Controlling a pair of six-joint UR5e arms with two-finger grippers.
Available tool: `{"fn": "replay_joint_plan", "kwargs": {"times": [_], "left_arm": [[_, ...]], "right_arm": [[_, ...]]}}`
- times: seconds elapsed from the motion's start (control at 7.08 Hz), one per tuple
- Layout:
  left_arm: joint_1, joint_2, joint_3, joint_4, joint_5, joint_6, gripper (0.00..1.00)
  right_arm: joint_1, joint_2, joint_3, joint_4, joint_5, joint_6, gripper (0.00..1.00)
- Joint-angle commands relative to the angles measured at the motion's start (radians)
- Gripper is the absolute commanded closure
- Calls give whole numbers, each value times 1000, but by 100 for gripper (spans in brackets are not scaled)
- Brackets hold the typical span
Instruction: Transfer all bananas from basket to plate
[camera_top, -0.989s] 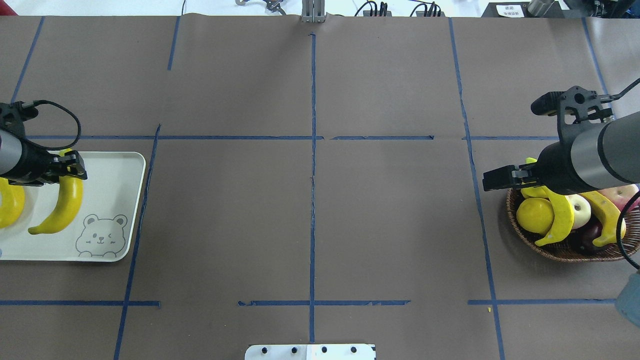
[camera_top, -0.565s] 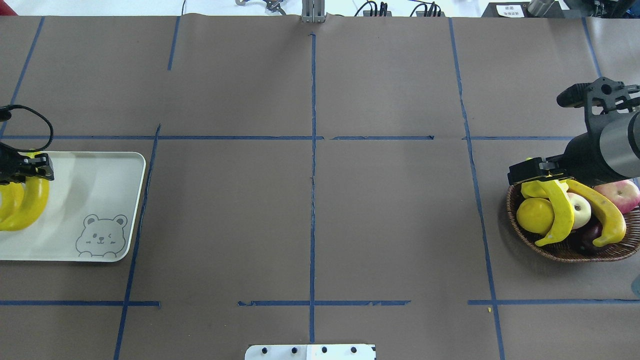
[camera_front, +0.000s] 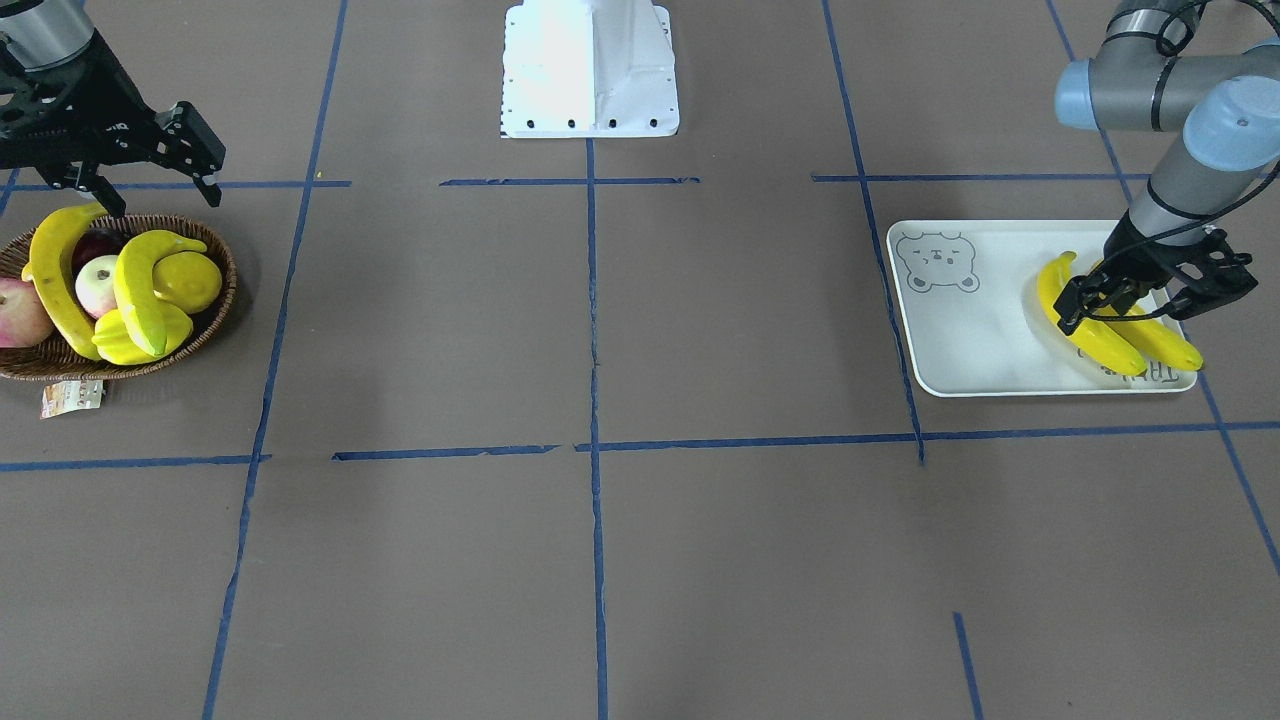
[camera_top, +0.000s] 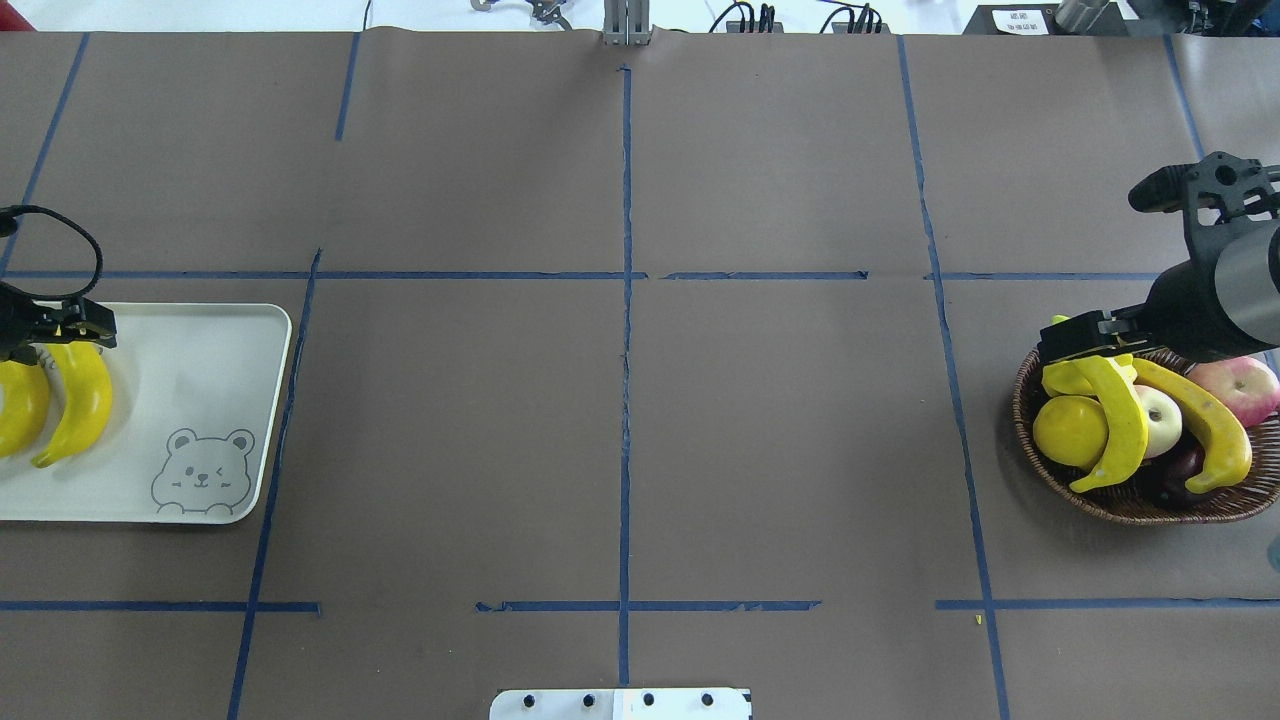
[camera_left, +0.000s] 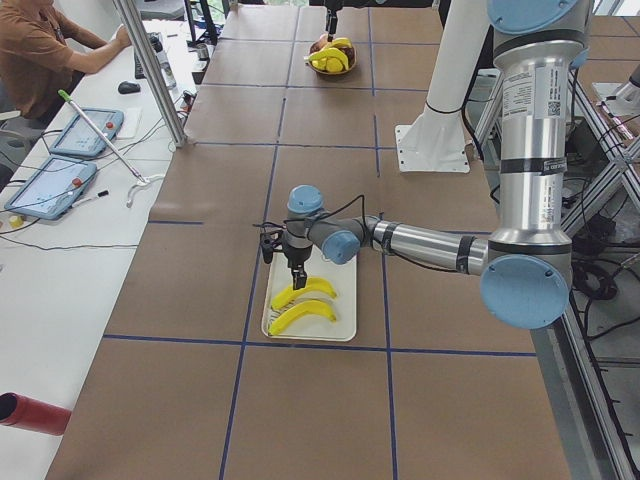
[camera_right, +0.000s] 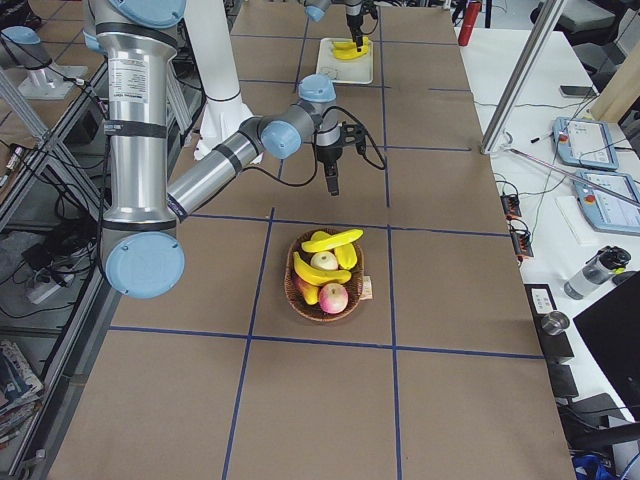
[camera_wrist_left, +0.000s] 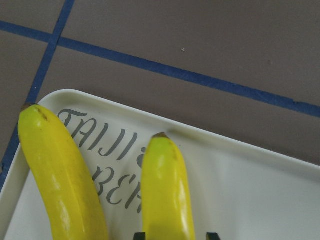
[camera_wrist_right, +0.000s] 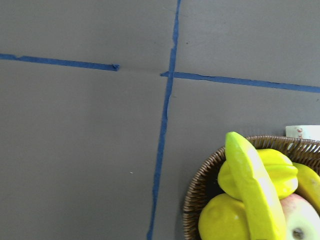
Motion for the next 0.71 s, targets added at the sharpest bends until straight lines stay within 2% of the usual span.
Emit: {"fn": "replay_joint_plan", "kwargs": {"times": [0.0,0.14,0.28,0.42,0.57], "left_arm": [[-25,-5,-52,22,-66,-1,1],[-47,-9,-94,63,-94,0,0],[-46,-10,-123,105,-94,-1,1],[-47,-19,-131,119,-94,-1,0],[-47,-19,-131,119,-94,-1,1]], "right_arm": [[50,-67,-26,2,-3,-127,0],[50,-69,-70,5,0,-126,0],[50,-61,-127,63,46,-126,0],[52,-73,-190,194,121,-117,0],[56,-90,-196,215,146,-117,0]]}}
